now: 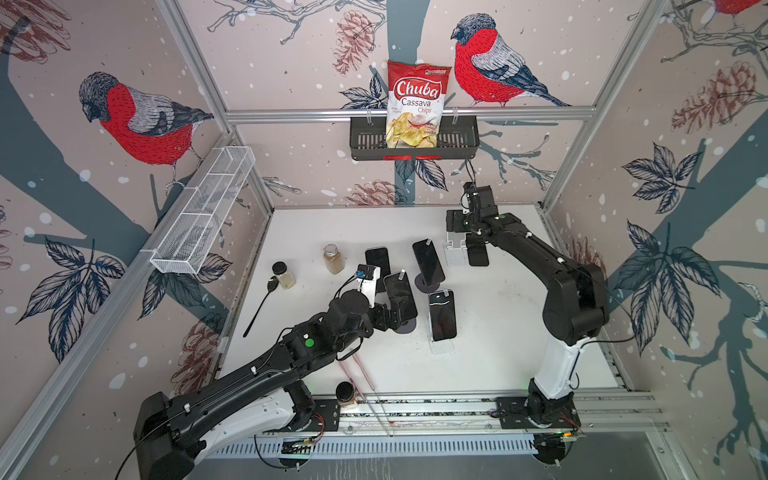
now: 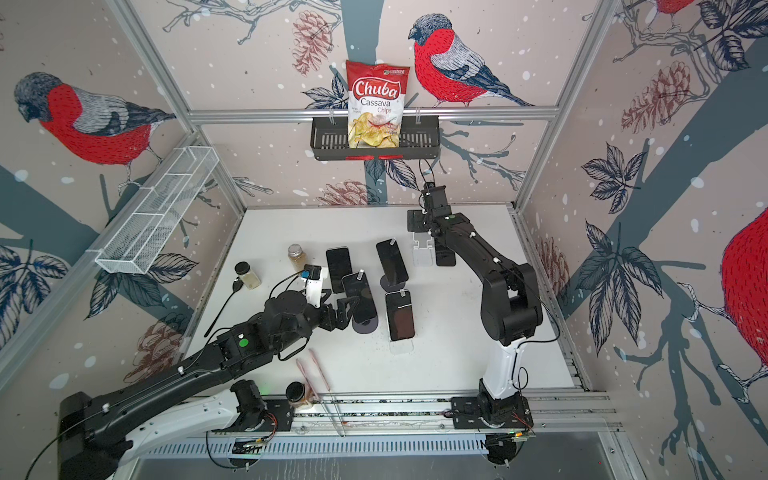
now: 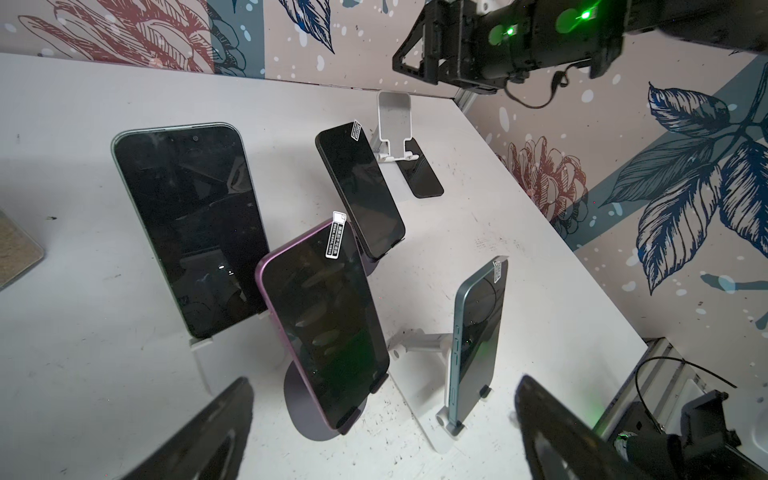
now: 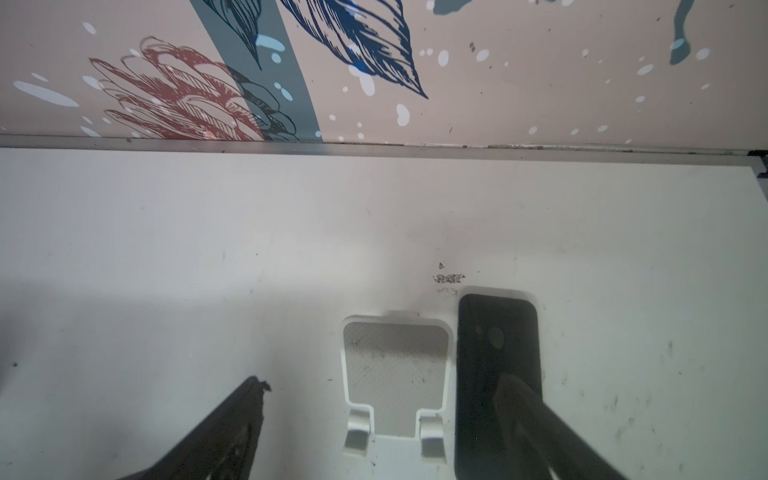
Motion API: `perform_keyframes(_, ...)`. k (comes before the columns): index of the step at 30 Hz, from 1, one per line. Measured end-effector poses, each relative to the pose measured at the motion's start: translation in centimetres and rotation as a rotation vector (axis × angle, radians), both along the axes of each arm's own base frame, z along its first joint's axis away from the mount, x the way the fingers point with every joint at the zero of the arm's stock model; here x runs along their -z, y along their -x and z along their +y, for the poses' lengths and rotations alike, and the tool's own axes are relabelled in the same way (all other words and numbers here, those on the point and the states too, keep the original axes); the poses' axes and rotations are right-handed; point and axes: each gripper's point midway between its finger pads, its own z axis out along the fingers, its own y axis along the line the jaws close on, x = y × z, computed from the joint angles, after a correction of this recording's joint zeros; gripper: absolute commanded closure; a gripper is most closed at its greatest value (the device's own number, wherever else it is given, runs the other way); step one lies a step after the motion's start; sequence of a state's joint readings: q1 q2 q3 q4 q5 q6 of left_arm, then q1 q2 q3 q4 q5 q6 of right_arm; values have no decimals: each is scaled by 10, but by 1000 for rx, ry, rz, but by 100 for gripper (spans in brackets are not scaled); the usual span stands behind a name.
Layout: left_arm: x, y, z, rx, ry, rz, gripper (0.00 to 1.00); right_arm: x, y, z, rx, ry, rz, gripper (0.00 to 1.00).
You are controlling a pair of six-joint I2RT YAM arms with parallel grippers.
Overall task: Remove the phone from the phone stand
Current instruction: 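Move the right gripper back from the empty white stand toward the teal phone, then lower the open right gripper over the top of the teal-edged phone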
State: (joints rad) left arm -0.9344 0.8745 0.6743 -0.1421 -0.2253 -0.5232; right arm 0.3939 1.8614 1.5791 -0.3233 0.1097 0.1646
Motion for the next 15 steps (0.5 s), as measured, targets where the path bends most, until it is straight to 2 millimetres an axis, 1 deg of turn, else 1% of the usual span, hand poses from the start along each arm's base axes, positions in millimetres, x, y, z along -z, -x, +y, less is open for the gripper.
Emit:
perform_keyframes(2,2,-1,2,-13,-16,5,3,-12,11,2,-4,-7,-18,10)
perform_keyframes(5,5,-3,3,-20,-42,21,3,-24,32,5,-13,-21,-29,9)
perform_keyframes(9,9,-3,1,-21,-68,51,3,-30,64,9,-33,-40,-25,8)
perform_keyframes(15,25,0,3,-32,-108,125,3,-38,116,7,-63,-68,-26,7)
